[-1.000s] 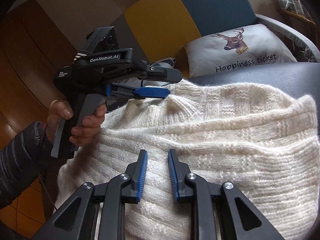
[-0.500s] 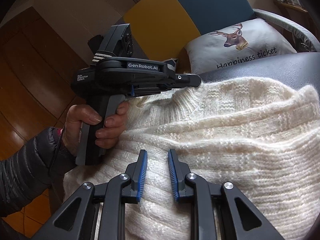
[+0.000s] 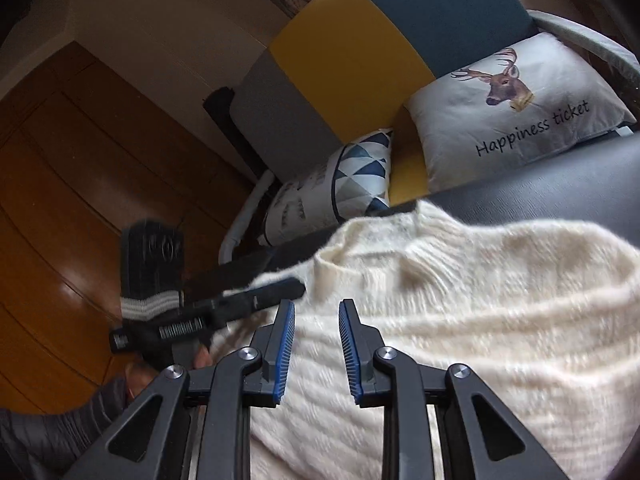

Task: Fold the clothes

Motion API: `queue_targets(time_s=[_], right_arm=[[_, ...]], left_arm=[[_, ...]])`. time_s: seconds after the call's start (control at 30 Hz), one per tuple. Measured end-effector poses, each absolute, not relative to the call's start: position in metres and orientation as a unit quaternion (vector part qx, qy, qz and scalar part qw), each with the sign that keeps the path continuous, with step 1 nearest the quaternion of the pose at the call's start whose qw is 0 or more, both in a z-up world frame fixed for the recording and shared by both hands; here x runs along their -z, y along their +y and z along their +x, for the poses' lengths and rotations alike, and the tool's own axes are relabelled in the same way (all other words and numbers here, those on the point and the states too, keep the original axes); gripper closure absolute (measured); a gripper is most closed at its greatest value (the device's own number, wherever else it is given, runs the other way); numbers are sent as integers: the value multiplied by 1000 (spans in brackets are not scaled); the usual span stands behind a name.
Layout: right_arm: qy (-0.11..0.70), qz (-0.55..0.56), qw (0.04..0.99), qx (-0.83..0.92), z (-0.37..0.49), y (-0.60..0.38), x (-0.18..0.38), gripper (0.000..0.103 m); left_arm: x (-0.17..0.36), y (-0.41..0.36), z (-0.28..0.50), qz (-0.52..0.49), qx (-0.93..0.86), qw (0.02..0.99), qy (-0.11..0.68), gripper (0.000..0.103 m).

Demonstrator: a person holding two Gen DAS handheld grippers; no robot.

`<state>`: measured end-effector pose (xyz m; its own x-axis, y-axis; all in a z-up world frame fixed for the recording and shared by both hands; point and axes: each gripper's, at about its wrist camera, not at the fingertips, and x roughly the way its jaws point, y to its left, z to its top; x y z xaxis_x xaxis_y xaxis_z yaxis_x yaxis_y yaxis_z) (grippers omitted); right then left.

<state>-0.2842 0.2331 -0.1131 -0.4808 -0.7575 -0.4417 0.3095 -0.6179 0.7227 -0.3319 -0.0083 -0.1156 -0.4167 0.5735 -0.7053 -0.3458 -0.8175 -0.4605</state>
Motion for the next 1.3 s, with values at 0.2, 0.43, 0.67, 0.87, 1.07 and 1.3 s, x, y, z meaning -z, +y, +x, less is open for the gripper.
queue_targets(time_s=[0.2, 0.43, 0.67, 0.87, 1.07, 1.3], right_arm=[[-299, 505, 330, 739, -369, 186, 142, 72], [-348, 530, 354, 687, -399, 161, 169, 71], [-343, 500, 305, 734, -401, 167, 164, 73], [-320, 484, 315, 751, -385, 185, 135, 72], [-259, 549, 314, 730, -359, 175, 147, 72], [-271, 566, 232, 743, -350, 206, 177, 96]], left_arm=[[138, -35, -319, -480, -841, 219, -124, 60], [148, -30, -315, -475, -846, 218, -102, 59], [151, -32, -308, -455, -857, 219, -103, 59], [151, -33, -309, -452, -858, 219, -105, 59], [149, -34, -309, -449, -859, 218, -111, 59], [148, -33, -309, -451, -859, 216, -109, 59]])
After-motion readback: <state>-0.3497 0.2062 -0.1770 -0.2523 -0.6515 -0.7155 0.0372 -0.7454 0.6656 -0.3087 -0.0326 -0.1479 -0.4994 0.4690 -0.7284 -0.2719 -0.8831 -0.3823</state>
